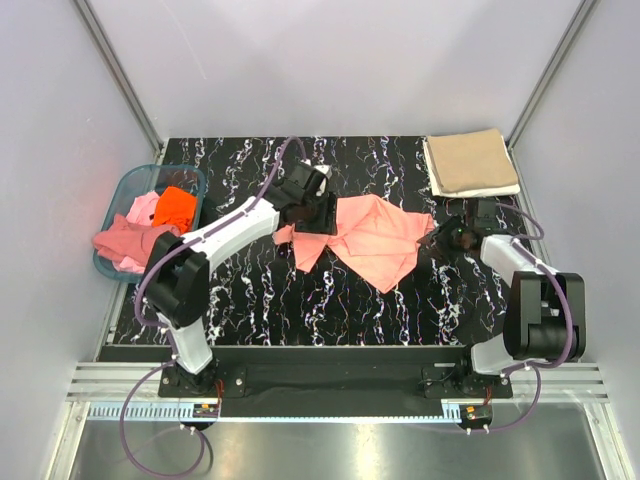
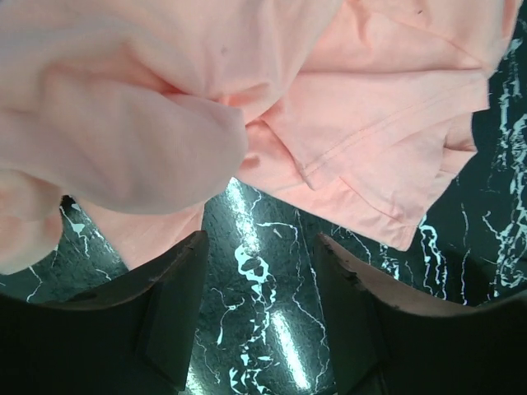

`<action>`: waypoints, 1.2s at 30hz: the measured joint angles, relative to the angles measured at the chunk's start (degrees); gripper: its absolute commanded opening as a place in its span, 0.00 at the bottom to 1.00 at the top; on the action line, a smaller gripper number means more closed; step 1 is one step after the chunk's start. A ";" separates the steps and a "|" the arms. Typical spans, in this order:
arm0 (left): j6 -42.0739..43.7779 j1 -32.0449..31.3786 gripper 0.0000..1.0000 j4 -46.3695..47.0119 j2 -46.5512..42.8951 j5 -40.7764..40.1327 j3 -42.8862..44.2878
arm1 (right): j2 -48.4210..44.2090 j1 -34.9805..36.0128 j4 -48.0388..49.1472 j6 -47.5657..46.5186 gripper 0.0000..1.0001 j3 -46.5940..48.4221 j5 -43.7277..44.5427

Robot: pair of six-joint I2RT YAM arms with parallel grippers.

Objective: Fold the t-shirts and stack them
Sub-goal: Flatten the tshirt out

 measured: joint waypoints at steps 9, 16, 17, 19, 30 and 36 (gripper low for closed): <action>-0.02 -0.04 0.61 -1.20 5.51 -0.74 -2.40 | 3.89 3.58 8.59 1.33 0.50 -2.40 1.81; 0.22 -0.04 0.64 -1.70 6.69 -3.04 -2.43 | 6.40 3.69 14.71 -0.26 0.48 -3.39 1.27; 0.33 0.00 0.64 -1.81 6.78 -3.34 -2.43 | 6.69 3.74 15.54 -0.42 0.45 -3.50 1.11; 0.44 0.13 0.64 -2.03 6.99 -3.76 -2.43 | 7.39 3.80 17.05 -0.61 0.42 -3.74 0.48; 0.46 1.90 0.65 -2.23 7.13 -4.66 -2.43 | 8.26 4.00 21.57 -0.39 0.38 -6.19 -2.25; 0.39 2.47 0.42 -2.05 9.38 -4.79 -2.43 | 8.33 4.02 22.75 -0.13 0.07 -6.51 -3.50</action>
